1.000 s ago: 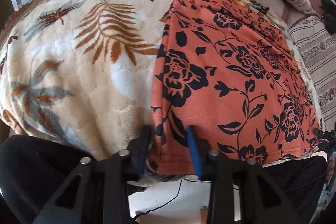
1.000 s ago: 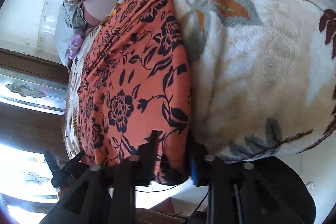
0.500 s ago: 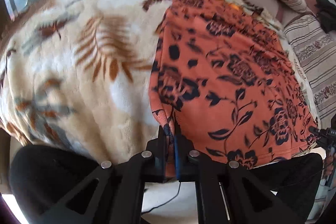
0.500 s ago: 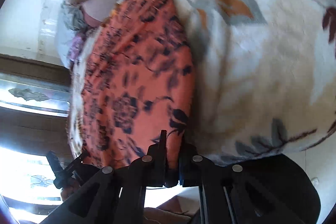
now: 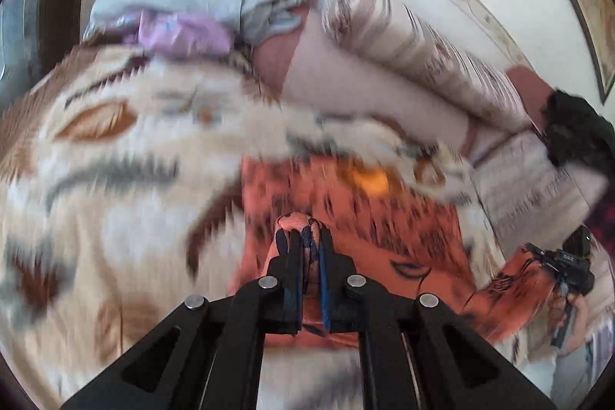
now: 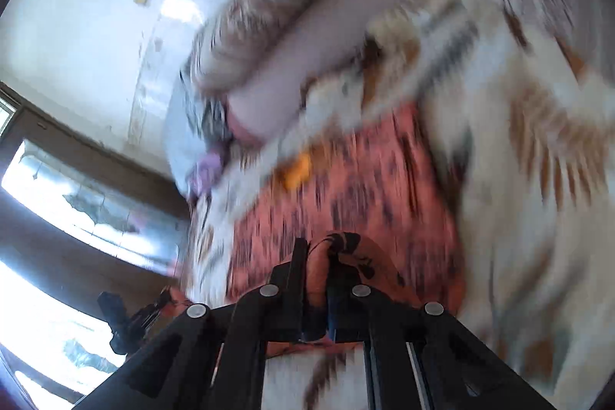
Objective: Fold small clothes
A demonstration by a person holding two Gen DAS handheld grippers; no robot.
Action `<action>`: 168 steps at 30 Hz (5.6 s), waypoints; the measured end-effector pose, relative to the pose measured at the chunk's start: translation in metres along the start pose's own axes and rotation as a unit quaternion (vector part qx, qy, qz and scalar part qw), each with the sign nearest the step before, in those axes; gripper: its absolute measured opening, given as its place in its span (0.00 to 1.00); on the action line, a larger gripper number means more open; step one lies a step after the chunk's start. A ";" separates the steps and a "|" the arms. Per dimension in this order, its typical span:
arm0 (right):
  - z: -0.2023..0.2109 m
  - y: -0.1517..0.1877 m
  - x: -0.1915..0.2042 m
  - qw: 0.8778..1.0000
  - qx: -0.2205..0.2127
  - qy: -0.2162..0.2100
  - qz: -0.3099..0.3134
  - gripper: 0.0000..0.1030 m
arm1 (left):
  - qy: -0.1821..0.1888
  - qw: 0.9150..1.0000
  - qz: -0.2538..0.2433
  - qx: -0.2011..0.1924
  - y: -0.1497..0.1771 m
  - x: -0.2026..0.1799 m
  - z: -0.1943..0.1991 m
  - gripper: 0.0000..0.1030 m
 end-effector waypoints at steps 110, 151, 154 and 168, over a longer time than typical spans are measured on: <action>0.061 0.181 -0.054 0.975 -0.057 0.211 -0.030 0.12 | -0.165 0.972 -0.149 0.080 0.176 0.011 0.026 0.81; -0.016 0.071 -0.049 0.976 0.016 0.203 0.081 0.71 | -0.090 0.974 -0.178 0.108 0.198 -0.105 -0.052 0.84; 0.008 0.075 -0.020 0.984 -0.013 0.160 0.074 0.71 | -0.090 0.974 -0.178 0.107 0.198 -0.106 -0.052 0.84; 0.033 0.155 -0.033 0.990 0.028 0.139 0.004 0.69 | -0.103 0.976 -0.178 0.077 0.188 -0.104 -0.022 0.84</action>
Point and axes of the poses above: each gripper's, at about its wrist camera, not at the fingertips, and z roughly against the way its jaws point, x to its left, y to its underside, the point moved 6 cm from there along -z, roughly the way its jaws point, and after that the axes turned 10 degrees about -x, right-handed, at the moved point
